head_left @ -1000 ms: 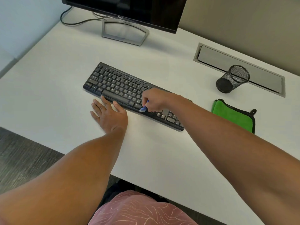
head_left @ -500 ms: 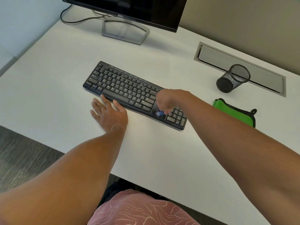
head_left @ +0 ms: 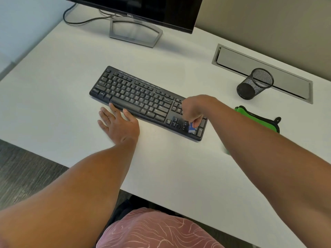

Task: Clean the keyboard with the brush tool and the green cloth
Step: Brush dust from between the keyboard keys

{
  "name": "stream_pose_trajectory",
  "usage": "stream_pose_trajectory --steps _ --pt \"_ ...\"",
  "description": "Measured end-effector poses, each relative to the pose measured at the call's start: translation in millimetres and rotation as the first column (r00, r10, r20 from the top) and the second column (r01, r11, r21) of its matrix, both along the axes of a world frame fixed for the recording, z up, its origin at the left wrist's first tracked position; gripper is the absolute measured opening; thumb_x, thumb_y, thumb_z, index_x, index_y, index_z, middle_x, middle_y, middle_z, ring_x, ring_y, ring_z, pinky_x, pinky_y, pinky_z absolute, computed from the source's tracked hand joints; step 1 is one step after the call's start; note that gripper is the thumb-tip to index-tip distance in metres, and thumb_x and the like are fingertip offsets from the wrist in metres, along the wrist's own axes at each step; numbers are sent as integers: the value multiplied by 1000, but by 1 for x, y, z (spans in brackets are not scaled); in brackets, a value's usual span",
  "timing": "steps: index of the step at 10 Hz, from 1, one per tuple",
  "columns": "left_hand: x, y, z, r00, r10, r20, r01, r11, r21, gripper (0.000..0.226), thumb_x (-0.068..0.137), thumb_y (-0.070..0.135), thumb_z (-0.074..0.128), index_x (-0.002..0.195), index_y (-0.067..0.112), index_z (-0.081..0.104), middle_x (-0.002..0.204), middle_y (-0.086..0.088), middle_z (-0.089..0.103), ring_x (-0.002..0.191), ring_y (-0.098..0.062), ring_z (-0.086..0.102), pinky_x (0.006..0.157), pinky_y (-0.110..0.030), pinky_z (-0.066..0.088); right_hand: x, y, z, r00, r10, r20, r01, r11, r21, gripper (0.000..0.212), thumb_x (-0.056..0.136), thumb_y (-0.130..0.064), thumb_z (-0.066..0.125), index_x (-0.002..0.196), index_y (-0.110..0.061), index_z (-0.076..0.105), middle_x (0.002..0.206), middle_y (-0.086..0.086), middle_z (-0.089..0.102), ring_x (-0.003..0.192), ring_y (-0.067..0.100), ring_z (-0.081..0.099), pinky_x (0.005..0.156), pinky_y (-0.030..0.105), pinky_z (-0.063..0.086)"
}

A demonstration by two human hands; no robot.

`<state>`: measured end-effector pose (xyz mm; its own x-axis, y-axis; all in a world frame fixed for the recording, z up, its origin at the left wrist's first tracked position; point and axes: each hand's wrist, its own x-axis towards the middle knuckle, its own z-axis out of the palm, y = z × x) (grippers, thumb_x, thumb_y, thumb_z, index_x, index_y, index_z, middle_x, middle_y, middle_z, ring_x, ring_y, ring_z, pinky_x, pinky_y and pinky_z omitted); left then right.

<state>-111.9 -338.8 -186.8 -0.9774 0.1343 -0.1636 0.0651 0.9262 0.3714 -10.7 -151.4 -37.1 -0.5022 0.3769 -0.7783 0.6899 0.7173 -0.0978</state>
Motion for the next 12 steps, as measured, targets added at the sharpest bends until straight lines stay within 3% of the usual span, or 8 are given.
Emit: stream_pose_trajectory --steps 1,3,5,6,8,10,11,12 --pt "1 0 0 1000 -1 -3 1 1000 -2 64 104 47 12 162 20 5 169 -11 2 156 -24 -5 126 -45 -6 1 9 2 991 -92 -100 90 996 -19 25 88 2 43 67 -3 55 72 12 68 61 17 67 55 25 51" --pt "0 0 0 1000 1 -5 -1 1000 -7 65 104 47 12 162 20 5 169 -11 2 156 -24 -4 126 -45 -6 13 14 -10 979 -190 -80 185 980 -69 21 92 -4 50 76 -2 63 76 10 71 61 16 68 53 22 53" --pt "0 1 0 1000 -1 -16 0 1000 -17 65 104 48 13 162 20 5 169 -10 3 156 -24 -3 126 -45 -5 17 36 -6 882 -330 -335 364 930 41 9 86 -6 57 86 -2 65 94 17 72 74 25 65 76 35 57" --pt "1 1 0 1000 1 -12 -1 1000 -19 64 104 47 13 162 20 6 169 -10 3 156 -24 -3 126 -45 -5 21 34 -1 890 -308 -336 358 928 100 19 78 1 51 89 -1 67 106 19 71 83 27 64 71 28 49" --pt "1 0 0 1000 -6 -5 6 1000 -4 64 104 45 15 162 19 6 169 -12 2 156 -24 -5 125 -45 -6 25 41 -11 799 -436 -414 503 862 63 16 83 -6 53 88 2 67 81 13 65 76 24 58 63 27 51" --pt "0 0 0 1000 -5 -13 5 1000 -6 64 105 45 15 162 19 6 169 -12 3 156 -24 -4 126 -46 -5 28 42 -15 785 -443 -433 526 846 89 20 84 -14 57 66 -12 49 80 11 58 83 28 58 87 40 56" --pt "1 1 1 1000 -3 -11 3 1000 -16 64 105 45 15 162 19 6 169 -12 3 156 -24 -4 126 -46 -5 26 42 -14 790 -448 -420 526 846 89 20 83 -12 54 64 -12 47 71 6 51 71 24 54 75 35 55" --pt "0 0 0 1000 -6 -13 6 1000 -14 64 105 45 15 162 19 6 169 -12 3 156 -24 -4 126 -45 -6 21 40 -11 838 -384 -389 464 876 134 23 80 -7 51 58 -11 44 62 2 46 53 16 42 47 25 34"
